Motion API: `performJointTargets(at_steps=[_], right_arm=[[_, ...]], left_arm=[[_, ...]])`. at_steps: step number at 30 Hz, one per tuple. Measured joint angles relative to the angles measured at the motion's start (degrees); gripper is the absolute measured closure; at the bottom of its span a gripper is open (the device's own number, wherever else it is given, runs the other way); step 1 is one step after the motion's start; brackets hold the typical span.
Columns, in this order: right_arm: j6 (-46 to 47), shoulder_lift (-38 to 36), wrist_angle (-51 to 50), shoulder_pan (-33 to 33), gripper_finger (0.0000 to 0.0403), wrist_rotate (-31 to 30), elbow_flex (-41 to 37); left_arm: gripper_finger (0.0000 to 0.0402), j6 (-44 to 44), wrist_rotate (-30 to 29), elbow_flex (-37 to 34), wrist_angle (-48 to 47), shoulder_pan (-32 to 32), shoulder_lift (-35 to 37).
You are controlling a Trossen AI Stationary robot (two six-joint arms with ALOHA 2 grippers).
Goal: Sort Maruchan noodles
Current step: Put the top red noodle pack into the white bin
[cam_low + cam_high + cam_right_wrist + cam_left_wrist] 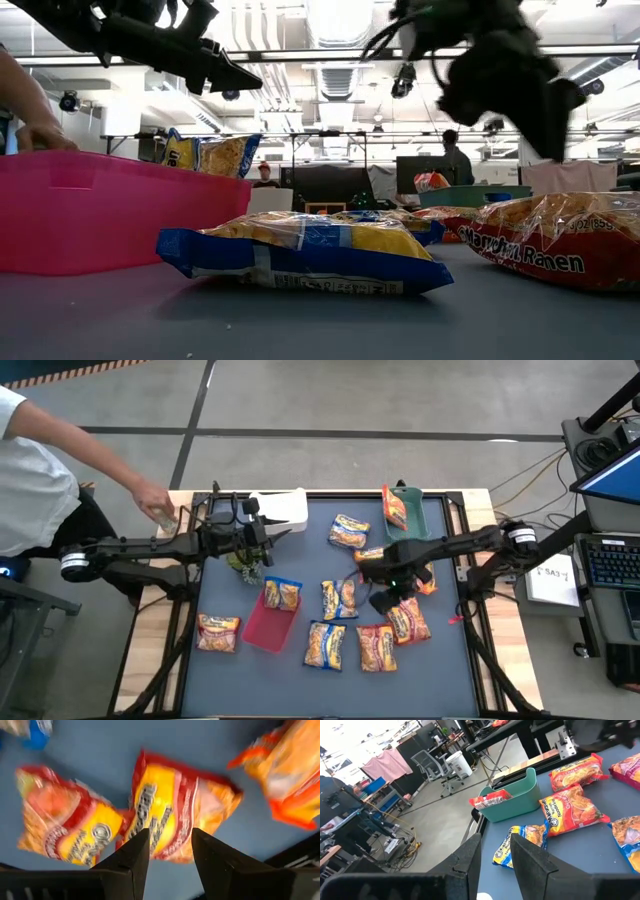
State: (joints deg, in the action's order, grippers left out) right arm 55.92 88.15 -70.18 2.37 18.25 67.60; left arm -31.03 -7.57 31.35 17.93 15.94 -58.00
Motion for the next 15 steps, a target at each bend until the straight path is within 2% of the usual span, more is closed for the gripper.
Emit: performJointTargets(at_steps=[4,8,15], right_arm=[[6.47,-1.91,1.48,4.46,0.0267,0.18,-4.82],[12.43,-4.76,7.4,7.59,0.0271,0.26,-11.71],[15.97,-10.35,13.46,9.01,0.0278,-0.39,-21.98]], left_arm=[[0.0314,0.0,0.01,0.0,-0.02,0.0,0.0],[0.0314,0.02,0.0,0.0,-0.02,0.0,0.0],[0.0314,0.11,0.02,0.0,-0.02,0.02,0.0]])
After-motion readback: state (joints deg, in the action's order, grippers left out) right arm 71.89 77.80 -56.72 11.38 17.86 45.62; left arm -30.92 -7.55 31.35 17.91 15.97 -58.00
